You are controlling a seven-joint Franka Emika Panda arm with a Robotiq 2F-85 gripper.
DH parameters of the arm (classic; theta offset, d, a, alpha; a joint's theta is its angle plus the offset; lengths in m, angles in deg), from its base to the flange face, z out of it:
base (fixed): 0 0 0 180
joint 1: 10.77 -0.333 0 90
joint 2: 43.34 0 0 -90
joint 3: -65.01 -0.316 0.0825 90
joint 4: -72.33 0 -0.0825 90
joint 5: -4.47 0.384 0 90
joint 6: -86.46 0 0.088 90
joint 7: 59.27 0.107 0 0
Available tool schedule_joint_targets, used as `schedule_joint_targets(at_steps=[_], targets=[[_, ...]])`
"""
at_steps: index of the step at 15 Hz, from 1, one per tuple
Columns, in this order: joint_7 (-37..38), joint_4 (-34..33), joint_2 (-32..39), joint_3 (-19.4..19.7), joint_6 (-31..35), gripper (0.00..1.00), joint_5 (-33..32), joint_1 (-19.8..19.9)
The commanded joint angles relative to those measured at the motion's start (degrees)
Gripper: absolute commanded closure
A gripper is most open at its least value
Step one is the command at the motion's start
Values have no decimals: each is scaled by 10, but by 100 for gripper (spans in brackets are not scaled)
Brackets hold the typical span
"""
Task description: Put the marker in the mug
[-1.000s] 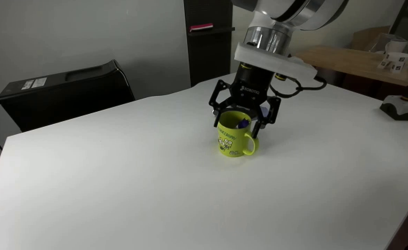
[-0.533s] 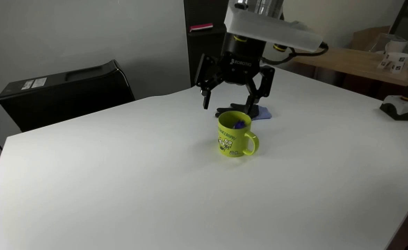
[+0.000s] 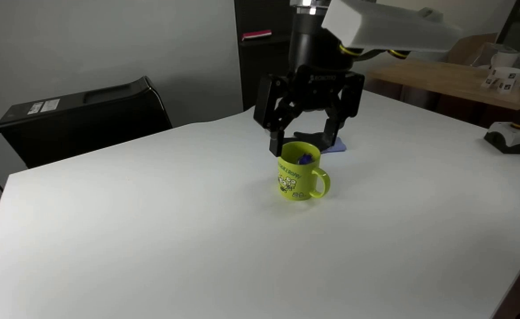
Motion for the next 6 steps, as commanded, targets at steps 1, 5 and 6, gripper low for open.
schedule_joint_targets(at_steps=[1,5,6], targets=[[2,6,-4,-7,0,0,-3,4],[1,5,-1,-8,0,0,-3,7],[1,5,-1,-8,0,0,-3,7]])
